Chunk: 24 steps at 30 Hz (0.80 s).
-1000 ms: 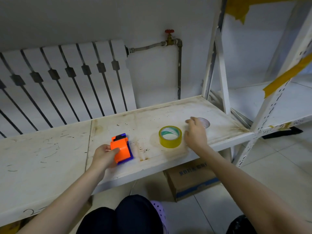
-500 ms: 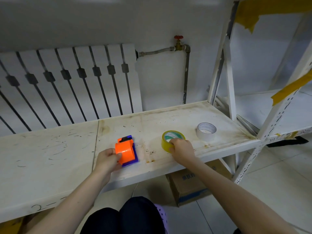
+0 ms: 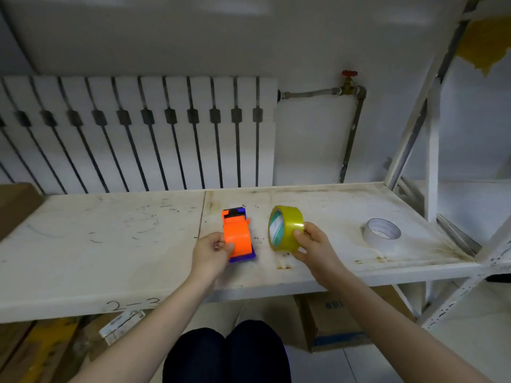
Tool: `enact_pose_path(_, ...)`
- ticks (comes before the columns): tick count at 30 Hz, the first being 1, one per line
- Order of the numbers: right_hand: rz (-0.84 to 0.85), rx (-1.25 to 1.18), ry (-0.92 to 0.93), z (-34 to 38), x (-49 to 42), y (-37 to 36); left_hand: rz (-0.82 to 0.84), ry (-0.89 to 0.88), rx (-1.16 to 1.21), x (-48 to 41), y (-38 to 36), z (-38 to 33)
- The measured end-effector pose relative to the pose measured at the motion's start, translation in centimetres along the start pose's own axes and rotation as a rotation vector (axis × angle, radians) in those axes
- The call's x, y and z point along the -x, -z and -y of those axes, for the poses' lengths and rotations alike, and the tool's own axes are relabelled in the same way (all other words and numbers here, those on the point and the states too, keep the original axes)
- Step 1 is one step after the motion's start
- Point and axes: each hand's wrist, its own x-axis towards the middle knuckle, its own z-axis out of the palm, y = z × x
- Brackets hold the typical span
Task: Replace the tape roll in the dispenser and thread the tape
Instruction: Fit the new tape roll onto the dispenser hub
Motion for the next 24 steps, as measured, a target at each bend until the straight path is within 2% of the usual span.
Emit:
enact_pose_path(5,-0.044,0.068,0.127,1.0,-0.1,-3.0,-0.035,-0.139,-0.087,0.4,0.2,0.2)
enact_pose_path(10,-0.002,0.146,0.195,0.7,0.3,-5.1,-0.054,-0.212,-0.051,1.6,0.5,-0.6)
enact_pose_path(15,0.057,0.145,0.224,0.1,1.1,-5.8,-0.051,-0.198,0.035,1.6,1.4,-1.4)
enact_pose_path(24,0.088,0.113,0.158,-0.2,1.3,-5.6,-0.008,-0.190,-0.051,1.5,2.1,-1.4)
